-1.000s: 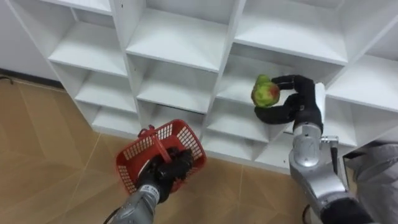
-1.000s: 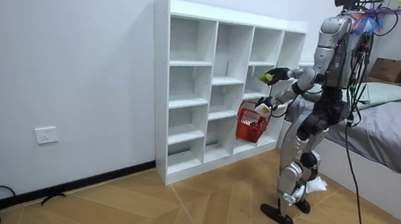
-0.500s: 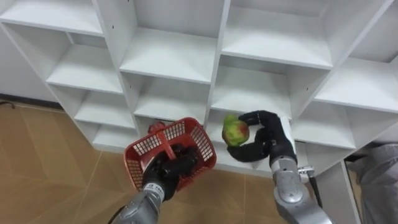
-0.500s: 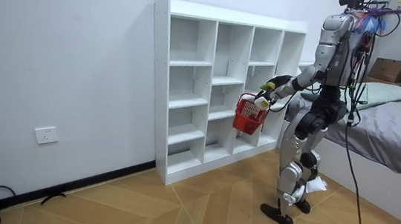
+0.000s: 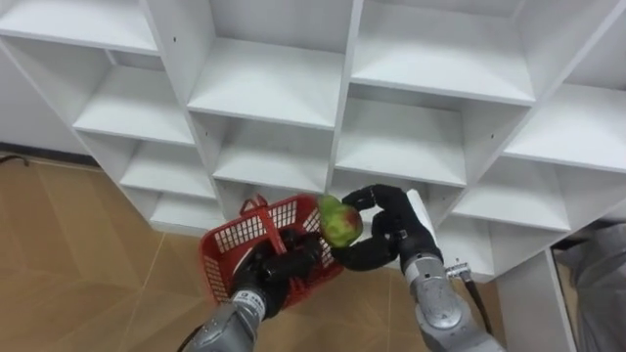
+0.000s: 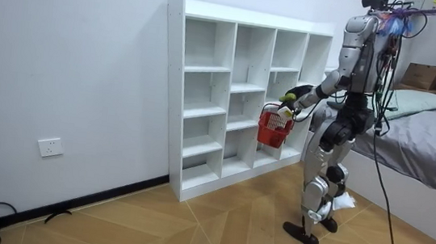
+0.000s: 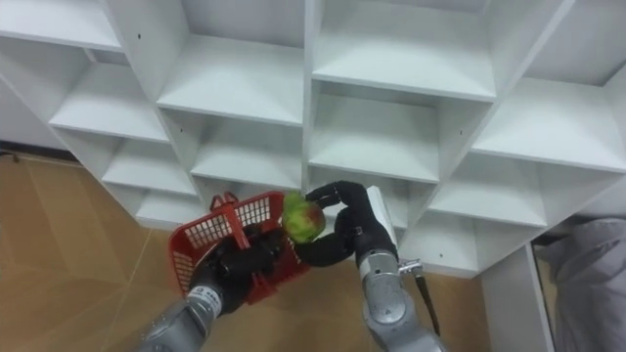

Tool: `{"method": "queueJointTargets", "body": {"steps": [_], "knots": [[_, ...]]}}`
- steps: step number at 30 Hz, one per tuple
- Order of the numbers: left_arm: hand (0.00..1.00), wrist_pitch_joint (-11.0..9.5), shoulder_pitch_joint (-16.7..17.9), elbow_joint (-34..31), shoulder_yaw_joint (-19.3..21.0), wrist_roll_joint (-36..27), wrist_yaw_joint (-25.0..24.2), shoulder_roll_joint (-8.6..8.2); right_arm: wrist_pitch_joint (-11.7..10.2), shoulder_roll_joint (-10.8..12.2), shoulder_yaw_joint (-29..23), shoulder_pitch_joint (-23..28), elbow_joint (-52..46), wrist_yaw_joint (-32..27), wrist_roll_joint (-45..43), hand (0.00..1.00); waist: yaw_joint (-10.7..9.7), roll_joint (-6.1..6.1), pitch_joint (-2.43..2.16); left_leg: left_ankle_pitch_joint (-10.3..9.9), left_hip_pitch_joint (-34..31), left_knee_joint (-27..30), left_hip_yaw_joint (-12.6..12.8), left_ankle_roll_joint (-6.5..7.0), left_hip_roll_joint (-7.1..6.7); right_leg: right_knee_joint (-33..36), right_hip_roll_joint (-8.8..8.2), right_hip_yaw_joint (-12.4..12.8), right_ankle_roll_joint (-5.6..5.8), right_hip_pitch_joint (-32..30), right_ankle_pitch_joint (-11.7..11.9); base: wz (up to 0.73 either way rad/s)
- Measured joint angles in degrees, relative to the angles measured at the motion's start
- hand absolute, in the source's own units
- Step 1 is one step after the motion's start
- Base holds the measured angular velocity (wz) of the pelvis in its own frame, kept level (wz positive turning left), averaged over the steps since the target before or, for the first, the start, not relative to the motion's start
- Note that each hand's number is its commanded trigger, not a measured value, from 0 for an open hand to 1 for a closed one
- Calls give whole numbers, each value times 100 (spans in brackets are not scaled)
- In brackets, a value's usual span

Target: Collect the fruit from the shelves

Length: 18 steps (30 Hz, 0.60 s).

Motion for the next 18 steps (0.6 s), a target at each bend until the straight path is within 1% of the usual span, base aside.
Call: {"method": "queueJointTargets", "body": {"steps": [2,7,9,11,14,18], "knots": [[100,0,-1,0,9,6,-43,13,13,4,-25,-66,0,74,-31,100,-4,-1,26,0,-15,0,0,0,0,0,1,1,1,-17,-1,0],[100,0,-1,-9,15,60,-131,24,14,22,-96,-148,0,198,-126,100,22,-15,34,0,-96,1,-5,-1,-2,2,4,-14,1,-105,-2,0],[100,0,-2,-21,15,172,-151,25,16,27,-108,-165,0,219,-143,100,7,-57,59,-3,-98,-2,-20,-6,-2,1,-1,-40,-1,-103,-15,4],[100,0,-2,-24,19,180,-187,28,16,26,-145,-185,0,253,-187,100,5,-90,69,-4,-108,-4,-44,-8,-6,0,-2,-56,-1,-103,-26,6],[100,-3,-6,-29,12,179,-216,24,16,29,-151,-220,0,255,-218,100,10,-136,59,-5,-119,-4,-48,-9,-6,-8,-3,-70,-1,-106,-27,1],[100,-5,-7,-59,14,180,-218,25,16,29,-153,-247,0,255,-219,100,15,-144,57,-5,-124,6,-70,-9,-7,-5,-3,-88,-1,-98,-27,1]]}}
